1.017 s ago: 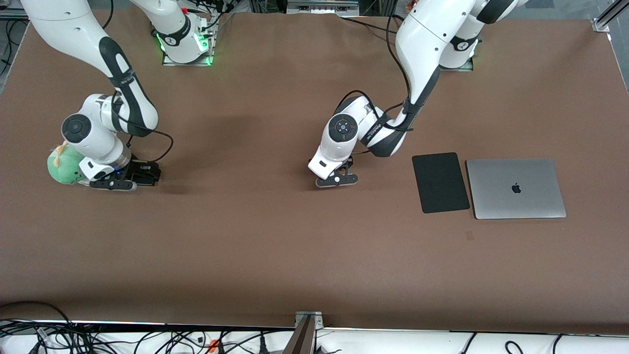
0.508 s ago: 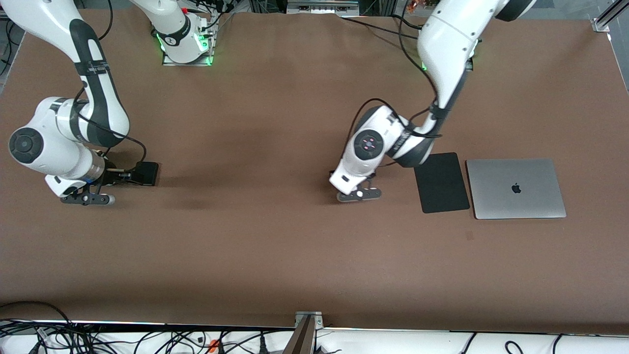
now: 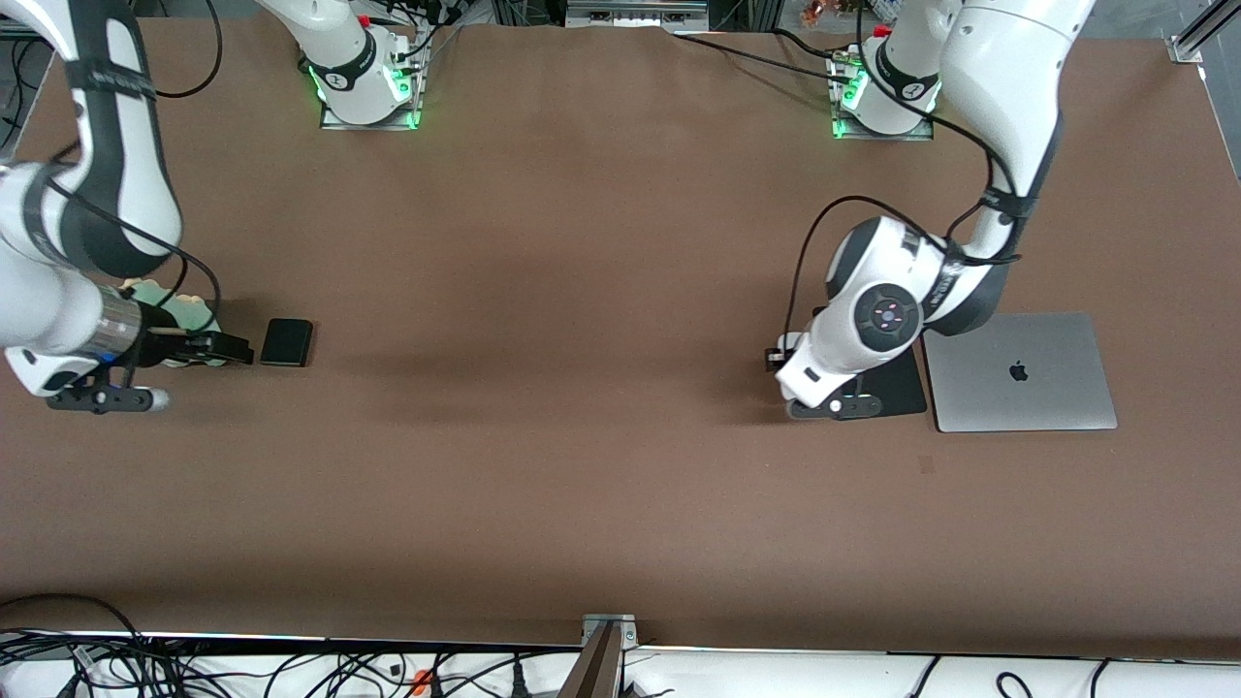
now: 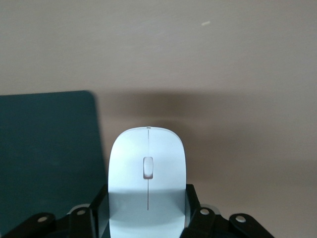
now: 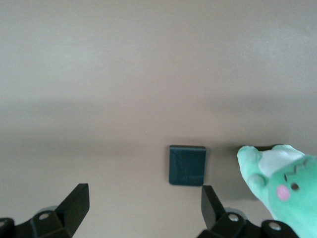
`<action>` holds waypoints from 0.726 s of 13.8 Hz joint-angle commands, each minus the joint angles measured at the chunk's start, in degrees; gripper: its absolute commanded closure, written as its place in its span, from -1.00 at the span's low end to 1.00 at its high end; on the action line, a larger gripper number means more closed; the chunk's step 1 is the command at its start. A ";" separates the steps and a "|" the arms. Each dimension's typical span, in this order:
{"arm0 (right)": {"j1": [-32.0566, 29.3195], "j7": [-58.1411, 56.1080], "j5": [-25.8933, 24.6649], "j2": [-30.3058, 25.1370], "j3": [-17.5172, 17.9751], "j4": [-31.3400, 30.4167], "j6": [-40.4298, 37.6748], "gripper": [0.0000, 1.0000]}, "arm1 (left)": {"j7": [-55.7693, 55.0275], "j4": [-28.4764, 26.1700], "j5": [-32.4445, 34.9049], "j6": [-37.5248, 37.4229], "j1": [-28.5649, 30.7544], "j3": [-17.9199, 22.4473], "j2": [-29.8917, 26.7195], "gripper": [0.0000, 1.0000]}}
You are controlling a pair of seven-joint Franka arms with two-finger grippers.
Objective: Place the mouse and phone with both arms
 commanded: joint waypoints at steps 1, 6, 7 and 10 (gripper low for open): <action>-0.57 -0.27 1.07 -4.53 0.68 1.70 -5.91 -1.00 | 3.97 -14.79 0.47 9.00 3.80 -0.99 -7.72 0.65; -0.39 1.21 0.19 -11.21 0.85 1.70 -10.93 -1.00 | 4.60 -17.03 0.47 10.53 10.47 -0.99 -6.51 0.55; -0.74 2.35 0.02 -12.09 1.03 1.70 -12.76 -1.00 | 4.94 -16.94 0.47 10.53 11.62 -0.99 -6.07 0.55; -4.86 4.02 -3.14 -15.08 6.98 2.49 -14.79 -1.00 | 5.30 -16.76 0.47 10.61 11.89 -0.90 -5.01 0.50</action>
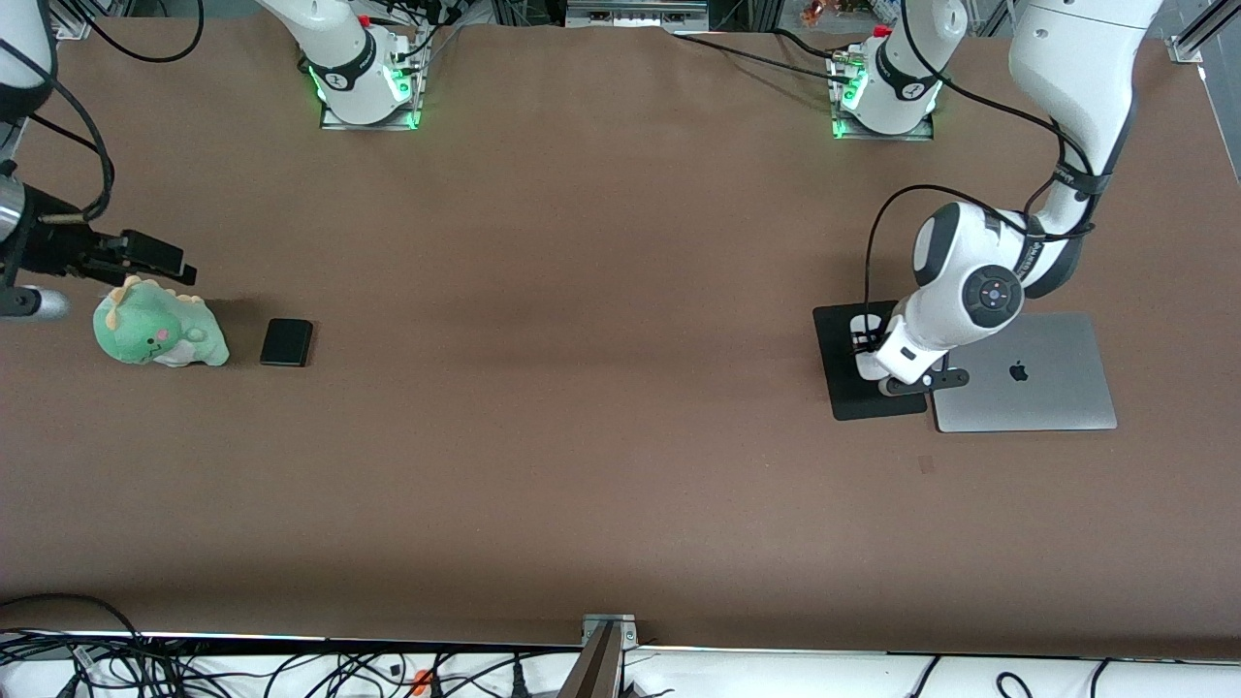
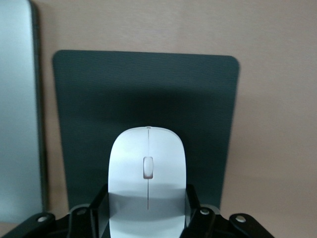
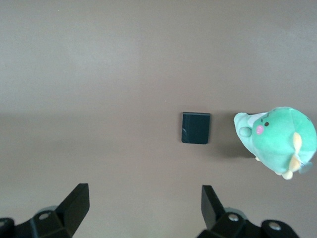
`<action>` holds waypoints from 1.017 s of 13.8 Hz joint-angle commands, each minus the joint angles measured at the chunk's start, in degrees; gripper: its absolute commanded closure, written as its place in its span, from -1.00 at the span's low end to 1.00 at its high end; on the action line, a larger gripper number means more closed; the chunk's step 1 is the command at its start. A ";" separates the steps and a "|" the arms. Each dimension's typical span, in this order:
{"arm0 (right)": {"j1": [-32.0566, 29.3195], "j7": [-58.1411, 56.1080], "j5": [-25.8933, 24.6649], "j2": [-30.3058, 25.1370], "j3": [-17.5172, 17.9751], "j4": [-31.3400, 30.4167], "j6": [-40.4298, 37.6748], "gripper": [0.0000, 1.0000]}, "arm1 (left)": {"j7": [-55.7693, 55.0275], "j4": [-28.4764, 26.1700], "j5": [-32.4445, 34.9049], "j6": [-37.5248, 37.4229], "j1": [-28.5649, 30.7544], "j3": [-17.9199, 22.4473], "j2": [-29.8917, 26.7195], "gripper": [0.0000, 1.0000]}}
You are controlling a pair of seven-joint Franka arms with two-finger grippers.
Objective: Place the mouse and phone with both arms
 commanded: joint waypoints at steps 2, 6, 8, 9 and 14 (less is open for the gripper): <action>-5.23 5.76 -4.04 -3.87 9.24 0.27 -2.54 -1.00 | 0.65 -0.14 0.48 0.98 0.60 -0.84 1.39 0.35; -6.12 6.65 -5.28 -5.89 10.85 -0.16 -2.46 -1.00 | 0.73 0.65 0.56 1.51 1.12 -0.84 2.97 -0.36; -6.12 6.57 -5.28 -6.33 9.97 -0.34 -2.54 -1.00 | 0.73 0.74 0.83 1.42 1.30 -0.84 2.98 -1.00; -6.12 6.57 -5.28 -6.33 9.96 -0.25 -2.54 -1.00 | 1.00 0.74 0.83 1.34 1.47 -0.93 2.54 -1.00; -6.12 6.57 -5.19 -6.25 9.79 0.01 -2.54 -1.00 | 1.79 0.74 0.39 -1.74 1.83 -1.02 -3.77 -1.00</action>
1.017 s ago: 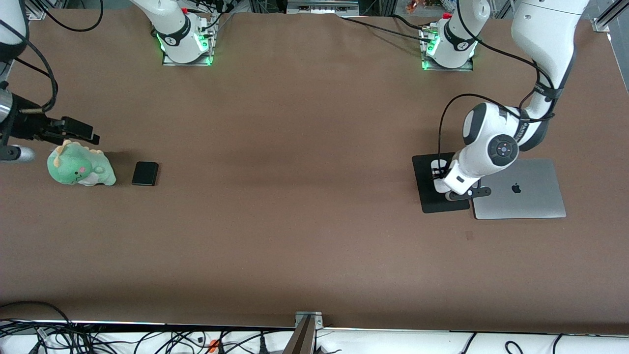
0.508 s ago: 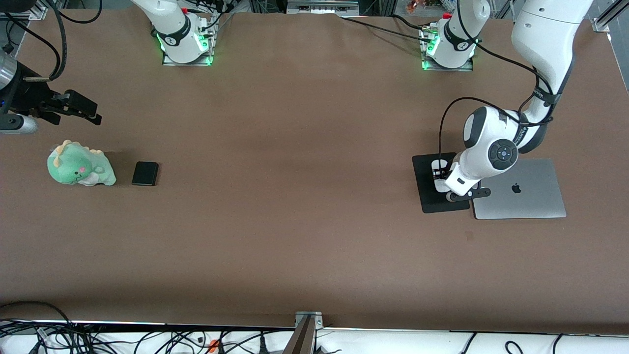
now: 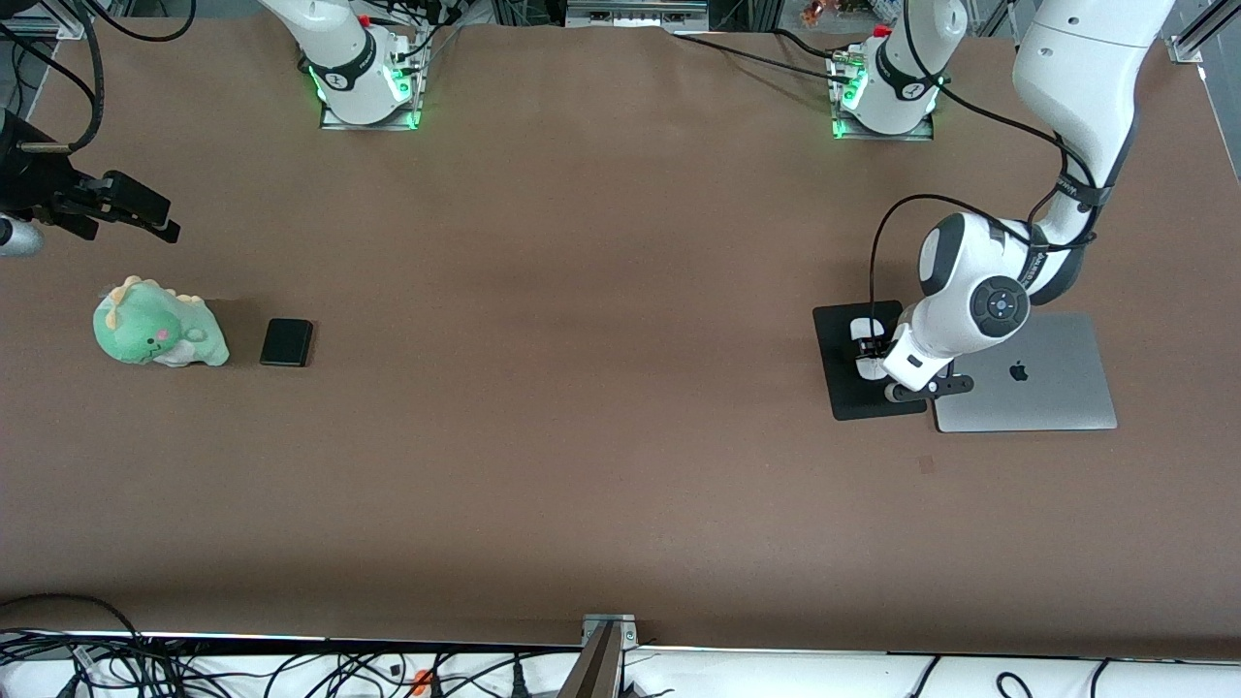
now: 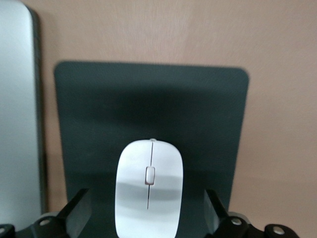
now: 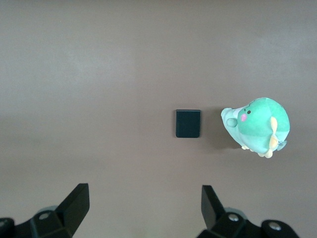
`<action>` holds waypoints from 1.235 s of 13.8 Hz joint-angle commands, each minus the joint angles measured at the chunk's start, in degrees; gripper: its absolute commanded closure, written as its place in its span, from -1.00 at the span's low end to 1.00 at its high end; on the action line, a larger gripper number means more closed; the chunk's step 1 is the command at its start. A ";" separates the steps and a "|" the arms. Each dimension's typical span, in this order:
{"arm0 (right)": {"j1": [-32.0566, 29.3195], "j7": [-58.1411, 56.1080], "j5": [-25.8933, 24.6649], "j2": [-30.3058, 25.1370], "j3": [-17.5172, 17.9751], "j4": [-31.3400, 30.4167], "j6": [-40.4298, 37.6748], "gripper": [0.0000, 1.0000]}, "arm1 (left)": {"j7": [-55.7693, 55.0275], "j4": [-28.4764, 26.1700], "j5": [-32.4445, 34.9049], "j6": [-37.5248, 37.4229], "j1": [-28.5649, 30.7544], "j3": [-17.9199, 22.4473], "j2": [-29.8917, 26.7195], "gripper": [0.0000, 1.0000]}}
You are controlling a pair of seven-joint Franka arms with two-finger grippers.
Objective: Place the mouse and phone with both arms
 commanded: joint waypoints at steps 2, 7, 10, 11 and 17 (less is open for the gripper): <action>-0.50 0.33 -0.46 -0.95 0.35 -0.09 -0.89 -1.00 | 0.96 -0.51 0.39 -5.51 0.97 -0.77 -8.80 -1.00; -0.41 0.42 -0.55 -0.68 0.44 0.00 -0.36 -1.00 | 1.05 8.59 0.39 -20.42 1.32 -0.42 -17.00 -1.00; -0.32 0.42 -0.55 -0.42 0.53 0.00 0.51 -1.00 | 1.23 20.28 0.91 -33.78 1.41 -0.33 -17.09 -1.00; -0.32 0.33 -0.55 -0.33 0.53 0.00 0.78 -1.00 | 1.23 23.63 1.00 -38.18 1.41 -0.51 -17.18 -1.00; -0.41 0.24 -0.63 -0.24 0.44 0.00 1.66 -1.00 | 0.44 29.37 0.48 -44.90 1.50 -0.25 -20.08 -1.00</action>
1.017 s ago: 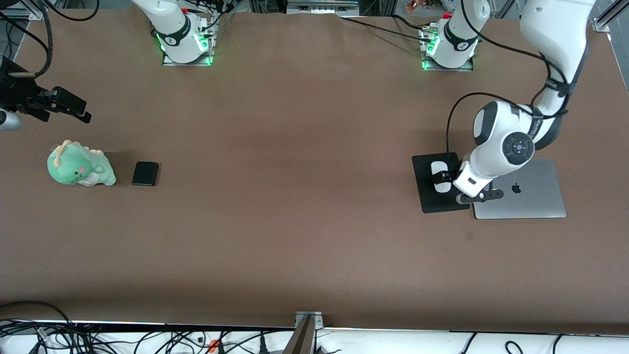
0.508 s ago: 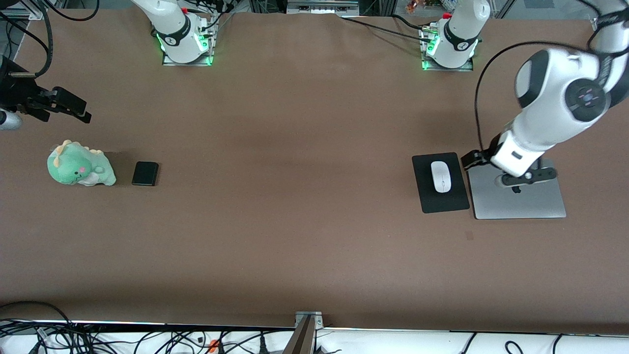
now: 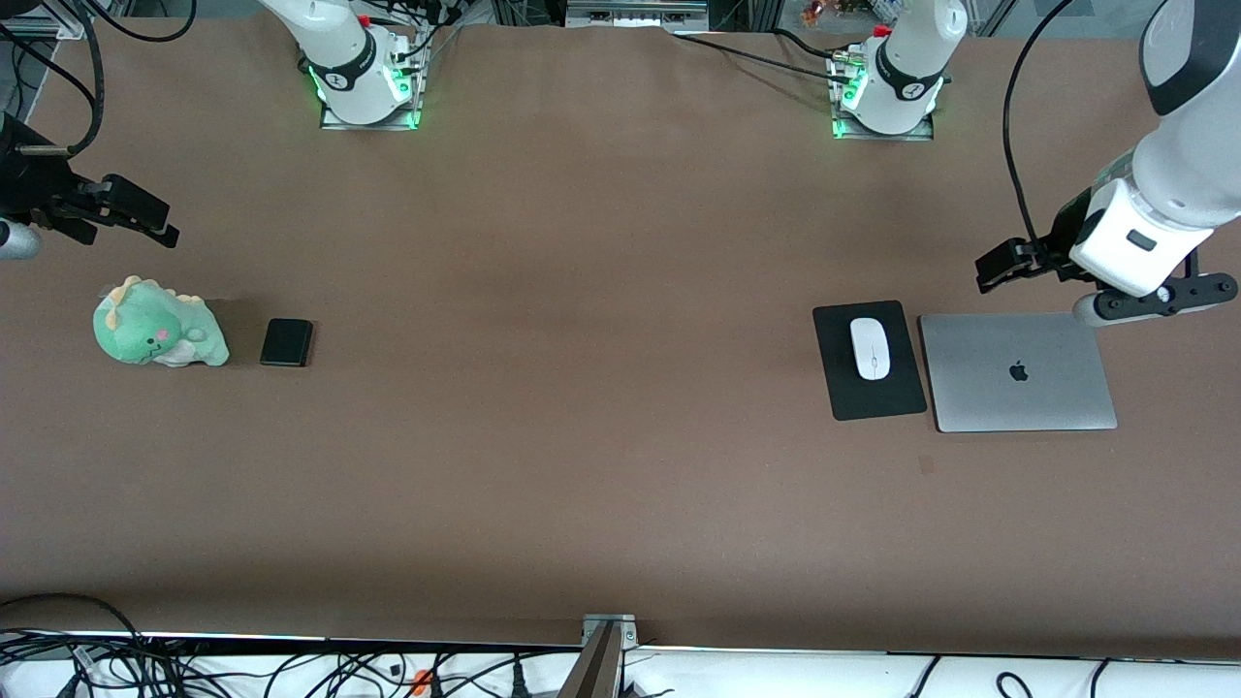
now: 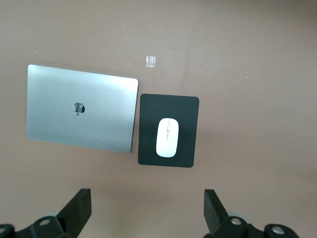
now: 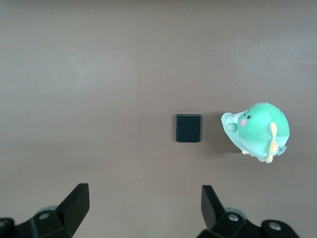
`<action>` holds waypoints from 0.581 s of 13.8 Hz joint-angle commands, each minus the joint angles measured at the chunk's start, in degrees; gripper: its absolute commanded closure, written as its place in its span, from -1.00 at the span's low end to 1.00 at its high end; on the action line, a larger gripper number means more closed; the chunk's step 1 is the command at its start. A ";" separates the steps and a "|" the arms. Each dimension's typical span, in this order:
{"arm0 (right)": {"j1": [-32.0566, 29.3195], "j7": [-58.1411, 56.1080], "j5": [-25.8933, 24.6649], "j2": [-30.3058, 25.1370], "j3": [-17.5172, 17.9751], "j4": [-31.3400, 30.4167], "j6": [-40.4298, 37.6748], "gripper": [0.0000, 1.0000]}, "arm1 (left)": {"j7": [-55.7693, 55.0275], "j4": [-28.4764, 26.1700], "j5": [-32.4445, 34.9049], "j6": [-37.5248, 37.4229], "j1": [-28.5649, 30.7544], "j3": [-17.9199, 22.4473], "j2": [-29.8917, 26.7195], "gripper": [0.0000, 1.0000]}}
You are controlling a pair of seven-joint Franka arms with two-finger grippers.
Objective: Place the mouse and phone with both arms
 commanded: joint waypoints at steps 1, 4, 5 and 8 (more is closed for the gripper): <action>-0.43 0.24 -1.16 -0.37 0.40 0.00 0.80 -1.00 | 0.19 0.58 0.48 -1.07 0.49 -0.09 -0.88 -1.00; -0.43 -0.11 -1.43 -0.37 0.31 0.00 1.15 -1.00 | -0.16 0.40 0.48 -0.81 0.49 -0.09 -1.75 -1.00; -0.43 -0.11 -1.43 -0.46 0.31 0.00 1.16 -1.00 | -0.25 0.23 0.48 -0.90 0.49 -0.18 -1.93 -1.00; -0.43 -0.11 -1.78 -0.37 0.40 0.00 1.24 -1.00 | -0.25 0.14 0.48 -0.90 0.49 -0.18 -2.02 -1.00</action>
